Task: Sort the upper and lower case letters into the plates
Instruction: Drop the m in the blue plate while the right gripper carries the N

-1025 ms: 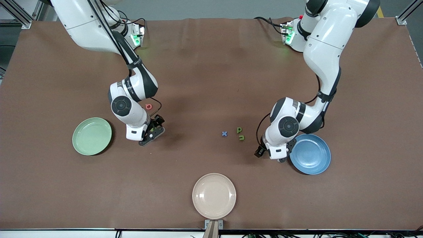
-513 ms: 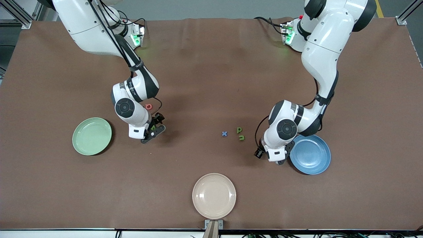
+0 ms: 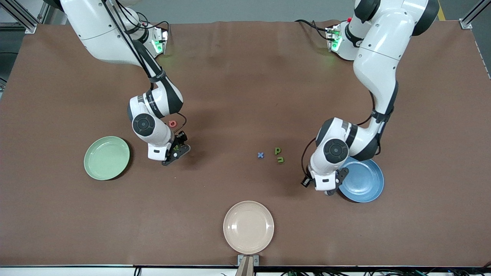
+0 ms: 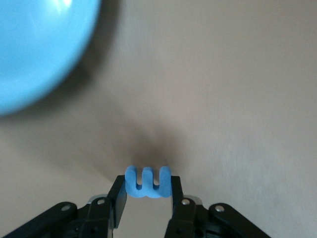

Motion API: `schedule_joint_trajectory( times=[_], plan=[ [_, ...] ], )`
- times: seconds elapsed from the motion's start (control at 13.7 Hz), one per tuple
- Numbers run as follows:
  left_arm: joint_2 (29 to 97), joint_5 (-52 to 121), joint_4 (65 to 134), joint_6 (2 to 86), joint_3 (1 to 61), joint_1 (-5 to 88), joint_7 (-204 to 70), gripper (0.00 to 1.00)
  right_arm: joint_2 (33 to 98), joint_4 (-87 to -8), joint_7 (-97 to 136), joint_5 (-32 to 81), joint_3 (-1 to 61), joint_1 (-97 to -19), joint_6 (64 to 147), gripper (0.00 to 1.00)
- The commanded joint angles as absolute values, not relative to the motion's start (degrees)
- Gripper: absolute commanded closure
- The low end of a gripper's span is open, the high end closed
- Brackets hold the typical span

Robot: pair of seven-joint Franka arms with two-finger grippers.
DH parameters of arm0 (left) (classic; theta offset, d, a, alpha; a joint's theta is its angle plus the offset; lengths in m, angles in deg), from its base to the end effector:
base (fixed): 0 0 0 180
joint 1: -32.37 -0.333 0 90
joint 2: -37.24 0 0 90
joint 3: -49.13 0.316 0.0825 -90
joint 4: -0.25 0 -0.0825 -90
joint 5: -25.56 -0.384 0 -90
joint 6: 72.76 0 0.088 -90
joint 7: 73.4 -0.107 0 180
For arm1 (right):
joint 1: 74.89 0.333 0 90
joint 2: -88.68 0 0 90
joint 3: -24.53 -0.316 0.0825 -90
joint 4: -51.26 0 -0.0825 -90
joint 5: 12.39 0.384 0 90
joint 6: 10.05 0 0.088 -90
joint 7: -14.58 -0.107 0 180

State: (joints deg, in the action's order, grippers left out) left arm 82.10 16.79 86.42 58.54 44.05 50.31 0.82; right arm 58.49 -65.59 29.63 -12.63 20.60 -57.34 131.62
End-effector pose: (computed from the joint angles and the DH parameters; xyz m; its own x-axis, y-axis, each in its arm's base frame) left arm 0.6625 -0.2666 0.2040 0.6821 0.7293 0.0532 0.7306 -0.6828 -0.0076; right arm 0.5454 0.2147 0.1733 0.8021 0.5917 -0.0809 0.5891 -0.8062 -0.0551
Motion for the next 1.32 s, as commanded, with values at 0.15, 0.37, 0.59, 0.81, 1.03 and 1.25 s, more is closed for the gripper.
schedule_joint_trajectory(
  times=[0.15, 0.37, 0.59, 0.81, 1.03, 1.25],
  plan=[
    [77.24, 13.26, 83.92, 48.35, 44.39, 44.43, -15.97, 0.99, 58.62, -66.33, 29.96, -13.18, 21.11, -56.87, 132.24, 0.73],
    [77.41, 13.17, 85.41, 46.24, 44.39, 39.77, -25.48, 0.80, 62.55, -66.16, 30.14, -13.27, 21.28, -58.18, 129.01, 0.75],
    [77.58, 13.78, 85.50, 46.06, 44.13, 36.86, -28.50, 0.00, 69.05, -64.14, 30.67, -13.45, 23.29, -62.65, 117.25, 0.75],
    [77.41, 14.05, 85.24, 45.80, 43.69, 38.17, -25.53, 0.00, 74.60, -64.31, 34.71, -18.62, 23.74, -70.55, 111.95, 0.75],
    [77.41, 13.96, 84.89, 45.71, 40.53, 41.06, -15.96, 0.00, 74.09, -64.58, 34.89, -18.98, 23.74, -78.56, 112.64, 0.75],
    [78.11, 13.87, 84.89, 46.06, 38.50, 45.62, -9.87, 0.00, 71.03, -64.58, 34.80, -18.98, 23.74, -82.44, 115.36, 0.75]
  ],
)
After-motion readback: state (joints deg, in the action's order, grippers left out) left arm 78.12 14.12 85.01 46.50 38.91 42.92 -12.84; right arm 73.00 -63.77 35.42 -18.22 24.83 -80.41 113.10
